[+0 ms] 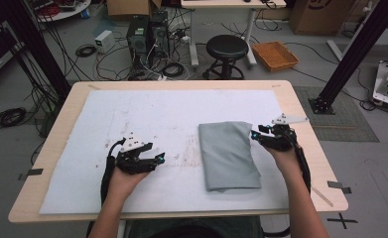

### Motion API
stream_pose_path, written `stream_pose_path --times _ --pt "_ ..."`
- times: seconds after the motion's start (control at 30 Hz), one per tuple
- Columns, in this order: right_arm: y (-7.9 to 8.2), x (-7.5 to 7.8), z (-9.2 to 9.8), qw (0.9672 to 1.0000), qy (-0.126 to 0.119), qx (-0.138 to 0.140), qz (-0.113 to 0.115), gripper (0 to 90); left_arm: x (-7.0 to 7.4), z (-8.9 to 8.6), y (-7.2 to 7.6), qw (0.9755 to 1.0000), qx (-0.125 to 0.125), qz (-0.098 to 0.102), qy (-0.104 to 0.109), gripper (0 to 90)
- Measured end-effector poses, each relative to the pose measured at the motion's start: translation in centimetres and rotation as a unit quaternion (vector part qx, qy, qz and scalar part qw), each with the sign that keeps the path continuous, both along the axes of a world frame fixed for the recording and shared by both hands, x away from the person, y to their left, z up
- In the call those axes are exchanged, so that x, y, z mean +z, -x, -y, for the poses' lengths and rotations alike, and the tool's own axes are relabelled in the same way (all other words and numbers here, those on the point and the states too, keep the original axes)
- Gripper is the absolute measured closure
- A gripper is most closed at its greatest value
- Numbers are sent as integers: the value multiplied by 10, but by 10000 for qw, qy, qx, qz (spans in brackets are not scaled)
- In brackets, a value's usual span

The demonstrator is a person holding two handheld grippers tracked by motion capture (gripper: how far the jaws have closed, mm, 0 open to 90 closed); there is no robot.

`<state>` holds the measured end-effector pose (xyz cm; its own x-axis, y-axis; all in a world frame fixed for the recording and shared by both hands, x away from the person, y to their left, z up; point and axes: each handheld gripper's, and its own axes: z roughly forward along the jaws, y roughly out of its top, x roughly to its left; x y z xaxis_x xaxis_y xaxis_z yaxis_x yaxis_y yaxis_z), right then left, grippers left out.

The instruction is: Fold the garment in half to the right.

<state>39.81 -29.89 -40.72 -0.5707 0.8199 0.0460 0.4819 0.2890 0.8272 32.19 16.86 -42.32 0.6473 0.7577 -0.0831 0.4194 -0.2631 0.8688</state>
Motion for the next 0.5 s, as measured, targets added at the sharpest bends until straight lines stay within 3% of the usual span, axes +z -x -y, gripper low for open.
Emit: stream_pose_path --times 0.1,0.2,0.23,0.27,0.33,0.5 --pt "-23 -5 -1 9995 -156 -115 -245 598 0 -3 -1 10000 23 -13 2 367" --pt "-36 -13 -4 9985 -213 -133 -481 643 -1 -4 -2 10000 51 -19 23 367" --pt "-39 -17 -6 9978 -312 -86 -575 753 -1 -5 -2 10000 48 -15 28 367" --pt "-39 -17 -6 9978 -312 -86 -575 753 -1 -5 -2 10000 49 -3 17 367" --pt "-39 -18 -8 9980 -286 -28 -571 886 0 -5 -1 10000 51 -14 35 367" --pt "-37 -10 -6 9992 -255 15 -310 900 0 -5 -1 10000 62 -12 22 367"
